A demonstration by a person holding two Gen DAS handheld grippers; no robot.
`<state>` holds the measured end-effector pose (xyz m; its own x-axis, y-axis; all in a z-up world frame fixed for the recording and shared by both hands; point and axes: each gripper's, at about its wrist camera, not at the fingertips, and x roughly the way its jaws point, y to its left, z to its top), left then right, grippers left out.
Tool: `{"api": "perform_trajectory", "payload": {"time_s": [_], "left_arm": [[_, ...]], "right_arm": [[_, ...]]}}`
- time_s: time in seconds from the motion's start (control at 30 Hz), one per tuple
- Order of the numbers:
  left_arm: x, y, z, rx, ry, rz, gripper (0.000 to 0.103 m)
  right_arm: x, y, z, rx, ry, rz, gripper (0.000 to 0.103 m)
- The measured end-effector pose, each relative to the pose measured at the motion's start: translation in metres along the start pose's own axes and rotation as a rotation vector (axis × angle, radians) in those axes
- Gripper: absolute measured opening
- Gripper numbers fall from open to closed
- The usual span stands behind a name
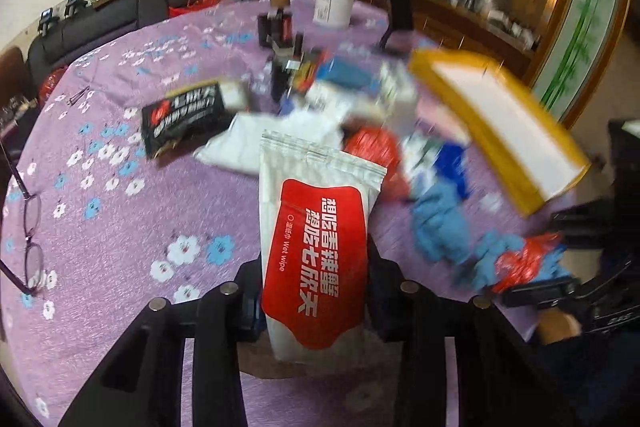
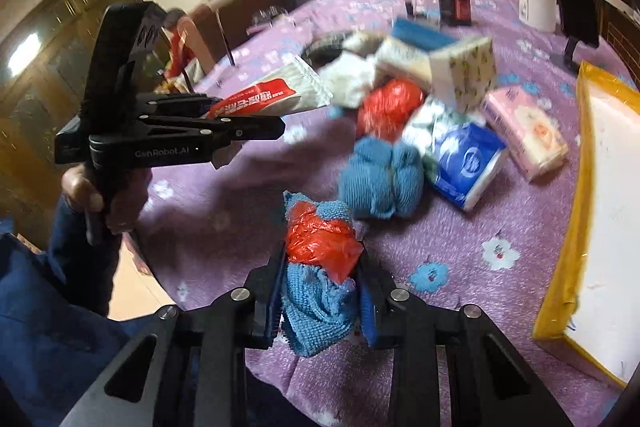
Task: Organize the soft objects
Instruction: 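Carry both items into the yellow tray and open both grippers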
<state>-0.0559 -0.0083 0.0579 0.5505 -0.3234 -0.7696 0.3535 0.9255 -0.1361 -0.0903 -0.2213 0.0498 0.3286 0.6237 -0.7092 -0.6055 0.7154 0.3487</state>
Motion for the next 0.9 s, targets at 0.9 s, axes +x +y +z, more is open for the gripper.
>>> {"api": "perform_trajectory", "payload": {"time_s": [0.9], "left_arm": [[0.059,-0.158,0.103,0.127,-0.034,-0.188,0.038]], "right_arm": [[-0.129,-0.140,0.002,0.480,-0.375,-0.192,0.033]]}}
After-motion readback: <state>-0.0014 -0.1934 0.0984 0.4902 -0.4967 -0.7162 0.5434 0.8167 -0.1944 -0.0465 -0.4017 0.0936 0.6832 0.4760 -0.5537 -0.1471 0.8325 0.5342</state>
